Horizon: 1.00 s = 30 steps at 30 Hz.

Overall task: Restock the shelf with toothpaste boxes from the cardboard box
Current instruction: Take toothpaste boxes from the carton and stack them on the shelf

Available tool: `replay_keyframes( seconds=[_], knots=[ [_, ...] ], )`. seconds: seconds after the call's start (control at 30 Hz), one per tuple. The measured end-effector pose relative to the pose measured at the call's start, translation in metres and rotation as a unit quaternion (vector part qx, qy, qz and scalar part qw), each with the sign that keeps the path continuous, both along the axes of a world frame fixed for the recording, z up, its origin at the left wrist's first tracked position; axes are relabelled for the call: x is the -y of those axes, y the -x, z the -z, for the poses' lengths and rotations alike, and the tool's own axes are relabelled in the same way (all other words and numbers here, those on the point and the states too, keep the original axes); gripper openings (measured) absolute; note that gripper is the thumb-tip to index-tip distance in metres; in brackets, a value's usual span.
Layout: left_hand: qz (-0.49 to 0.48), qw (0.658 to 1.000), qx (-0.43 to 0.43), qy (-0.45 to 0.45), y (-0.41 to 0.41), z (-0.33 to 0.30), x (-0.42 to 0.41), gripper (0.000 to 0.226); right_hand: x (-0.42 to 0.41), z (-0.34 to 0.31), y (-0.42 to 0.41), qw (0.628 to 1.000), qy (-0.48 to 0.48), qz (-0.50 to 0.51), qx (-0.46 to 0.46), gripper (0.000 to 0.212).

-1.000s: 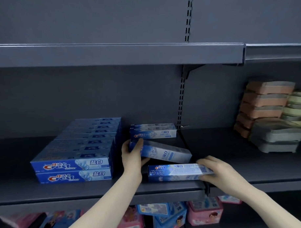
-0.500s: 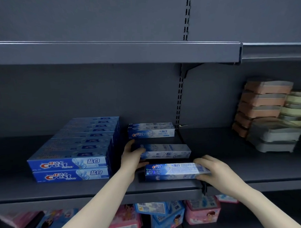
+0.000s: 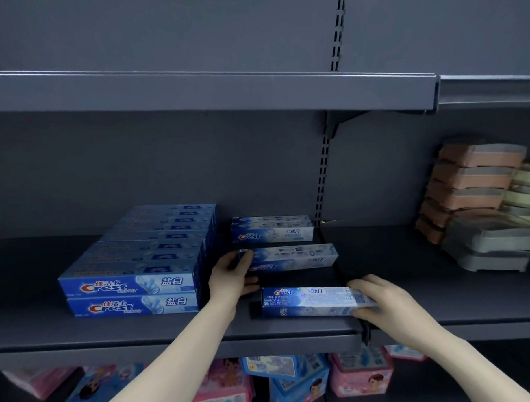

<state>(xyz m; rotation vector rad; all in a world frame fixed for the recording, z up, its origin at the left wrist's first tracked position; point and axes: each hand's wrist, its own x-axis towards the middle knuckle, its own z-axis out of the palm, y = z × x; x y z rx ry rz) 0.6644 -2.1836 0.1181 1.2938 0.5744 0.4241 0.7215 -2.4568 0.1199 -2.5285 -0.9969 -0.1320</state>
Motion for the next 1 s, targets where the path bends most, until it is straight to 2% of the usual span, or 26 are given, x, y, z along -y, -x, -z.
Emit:
replay_keyframes(
  seconds=[0.2, 0.33, 0.43, 0.5, 0.6, 0.67, 0.83, 1.0],
  knots=[
    [-0.008, 1.0, -0.012, -0.008, -0.006, 0.011, -0.001, 0.052, -0.001, -0.001, 0.002, 1.0, 0.002, 0.005, -0.001, 0.04],
    [-0.013, 0.998, -0.033, -0.054, -0.012, 0.015, -0.003, 0.049, -0.001, -0.001, 0.002, 1.0, 0.002, 0.007, -0.002, 0.04],
    [-0.03, 0.978, -0.088, -0.186, -0.013, 0.012, -0.002, 0.048, -0.001, -0.001, 0.002, 1.0, 0.005, 0.005, -0.003, 0.04],
    [-0.049, 0.943, -0.133, -0.302, -0.011, 0.01, 0.0, 0.051, -0.002, -0.001, 0.001, 1.0, 0.007, 0.006, -0.006, 0.041],
    [-0.07, 0.909, -0.13, -0.389, -0.007, 0.007, 0.003, 0.048, -0.002, -0.001, -0.002, 1.0, 0.014, 0.004, -0.01, 0.042],
    [-0.077, 0.905, -0.107, -0.404, -0.005, 0.008, 0.003, 0.043, -0.002, -0.001, -0.003, 1.0, 0.015, 0.003, -0.01, 0.044],
    [-0.076, 0.93, -0.054, -0.355, 0.004, 0.008, 0.009, 0.028, -0.011, 0.001, -0.006, 1.0, 0.02, -0.003, -0.007, 0.046],
    [-0.062, 0.936, -0.009, -0.347, 0.02, 0.017, 0.016, 0.018, -0.028, 0.002, -0.01, 1.0, 0.013, 0.007, -0.011, 0.048]
  ],
)
